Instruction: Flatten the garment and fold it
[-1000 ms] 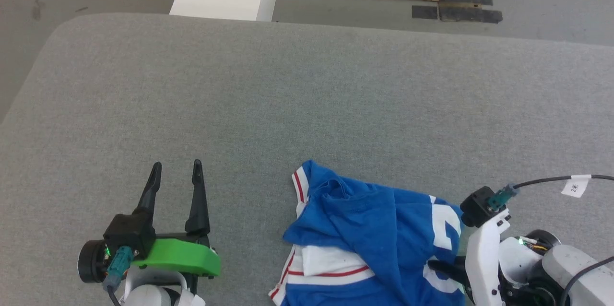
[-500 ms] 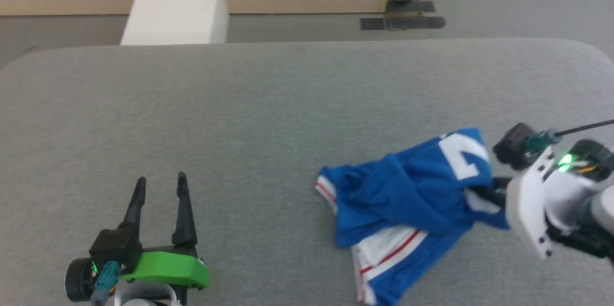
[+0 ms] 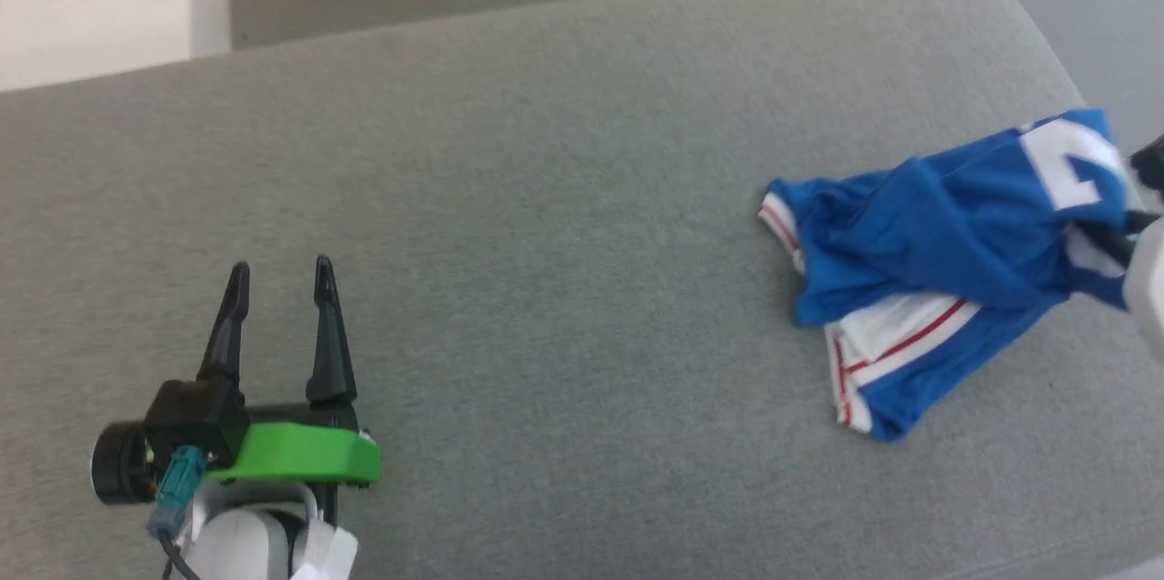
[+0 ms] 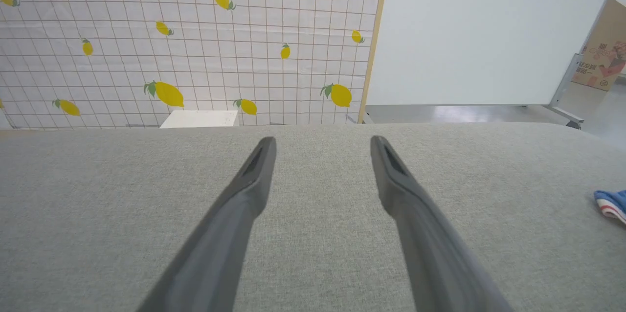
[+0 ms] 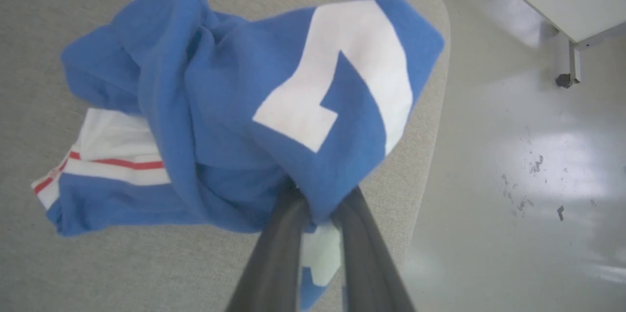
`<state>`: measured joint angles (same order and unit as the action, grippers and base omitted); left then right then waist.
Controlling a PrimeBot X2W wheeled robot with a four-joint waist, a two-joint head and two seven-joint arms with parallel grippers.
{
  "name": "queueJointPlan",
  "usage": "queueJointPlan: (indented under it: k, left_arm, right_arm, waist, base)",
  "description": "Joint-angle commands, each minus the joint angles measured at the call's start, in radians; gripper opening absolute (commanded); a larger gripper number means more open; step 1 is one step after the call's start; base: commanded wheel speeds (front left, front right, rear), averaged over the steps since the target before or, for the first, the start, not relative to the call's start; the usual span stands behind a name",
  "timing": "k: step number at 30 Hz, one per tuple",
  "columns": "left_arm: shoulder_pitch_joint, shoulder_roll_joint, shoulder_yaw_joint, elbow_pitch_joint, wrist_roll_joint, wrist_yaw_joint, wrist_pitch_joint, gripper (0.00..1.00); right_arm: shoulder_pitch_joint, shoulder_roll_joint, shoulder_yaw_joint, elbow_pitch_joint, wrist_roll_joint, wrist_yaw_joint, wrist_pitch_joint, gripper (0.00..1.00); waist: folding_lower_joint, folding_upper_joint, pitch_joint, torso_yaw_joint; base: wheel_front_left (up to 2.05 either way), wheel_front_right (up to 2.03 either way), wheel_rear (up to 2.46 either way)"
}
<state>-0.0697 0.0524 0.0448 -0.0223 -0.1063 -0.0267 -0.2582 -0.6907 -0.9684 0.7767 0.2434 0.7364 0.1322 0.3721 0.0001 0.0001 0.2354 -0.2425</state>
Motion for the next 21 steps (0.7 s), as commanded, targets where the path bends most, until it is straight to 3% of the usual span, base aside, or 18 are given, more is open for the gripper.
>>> queueJointPlan:
  k: [1, 13, 21]
  left_arm:
    - [-0.026, -0.002, 0.003, -0.009, 0.014, -0.009, -0.004, 1.0]
    - [-0.109, 0.003, 0.006, -0.068, 0.048, -0.046, -0.004, 1.0]
    - [-0.138, 0.001, -0.007, -0.084, 0.045, -0.051, -0.004, 1.0]
  right_arm:
    - [-0.024, 0.009, -0.02, 0.035, -0.012, -0.002, -0.018, 0.0]
    - [-0.109, 0.086, -0.17, 0.441, -0.102, -0.002, -0.133, 0.0]
    - [-0.148, 0.153, -0.217, 0.645, -0.183, -0.002, -0.199, 0.0]
  waist:
    - [-0.0001, -0.0001, 0.127, -0.091]
    - [-0.0001, -0.0001, 0.275, -0.066]
    - [-0.0001, -0.0001, 0.285, -0.035]
  base:
    - [0.0, 0.0, 0.0]
    - [0.0, 0.0, 0.0]
    - [0.0, 0.0, 0.0]
